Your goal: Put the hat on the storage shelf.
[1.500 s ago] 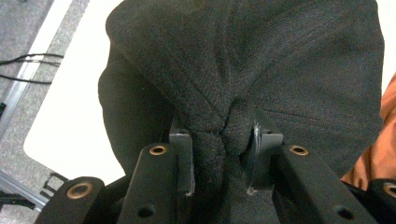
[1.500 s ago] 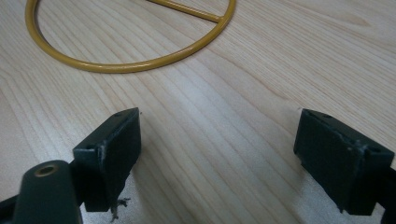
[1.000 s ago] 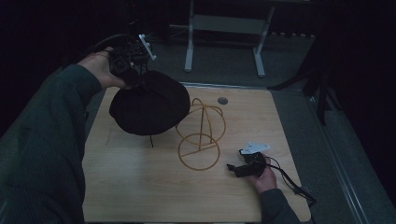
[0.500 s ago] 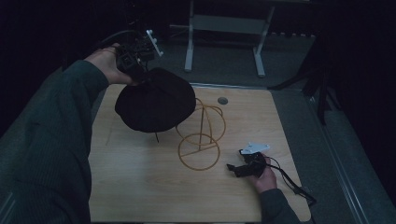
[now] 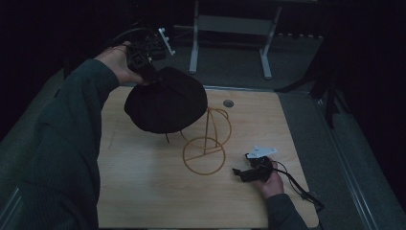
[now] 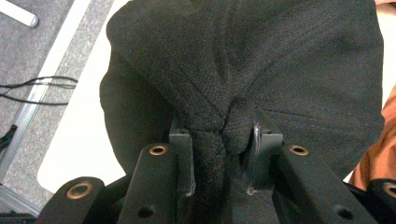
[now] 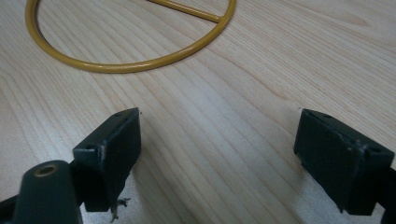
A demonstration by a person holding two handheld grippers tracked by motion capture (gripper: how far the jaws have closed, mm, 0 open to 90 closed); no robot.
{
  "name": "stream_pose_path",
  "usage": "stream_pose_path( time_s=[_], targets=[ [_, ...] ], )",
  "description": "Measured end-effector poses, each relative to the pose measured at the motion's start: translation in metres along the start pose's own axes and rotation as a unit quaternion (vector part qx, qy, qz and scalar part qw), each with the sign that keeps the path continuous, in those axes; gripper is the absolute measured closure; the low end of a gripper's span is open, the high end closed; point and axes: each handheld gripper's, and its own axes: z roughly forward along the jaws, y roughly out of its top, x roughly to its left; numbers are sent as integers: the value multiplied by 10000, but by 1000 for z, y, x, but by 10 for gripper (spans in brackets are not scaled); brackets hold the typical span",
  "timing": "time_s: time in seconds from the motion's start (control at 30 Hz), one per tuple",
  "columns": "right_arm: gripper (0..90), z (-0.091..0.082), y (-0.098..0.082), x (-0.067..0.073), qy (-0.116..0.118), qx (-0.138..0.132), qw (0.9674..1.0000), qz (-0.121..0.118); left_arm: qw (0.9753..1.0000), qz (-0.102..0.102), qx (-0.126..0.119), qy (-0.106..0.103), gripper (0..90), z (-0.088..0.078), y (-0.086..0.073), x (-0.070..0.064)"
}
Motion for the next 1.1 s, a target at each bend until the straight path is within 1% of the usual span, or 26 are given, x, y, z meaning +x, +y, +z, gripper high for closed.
stream_pose_path(
  time_s=[0.23,0.27,0.43,0.6,0.93,1.1],
  targets=[
    [145,0,0,0,0,8,10000,-2,9999,107,-29,-20,688,1,8,-3],
    [145,0,0,0,0,8,10000,-4,9999,91,-45,-23,688,2,9,-4],
    [145,0,0,0,-1,8,10000,-5,9999,157,-43,-45,688,4,14,-6],
    [145,0,0,0,2,7,10000,-14,9998,163,-68,-53,688,5,18,-8],
    [145,0,0,0,2,7,10000,-13,9995,300,-64,-85,687,8,30,-14],
    [145,0,0,0,3,6,10000,-15,9994,311,-60,-115,687,10,33,-16]
  ],
)
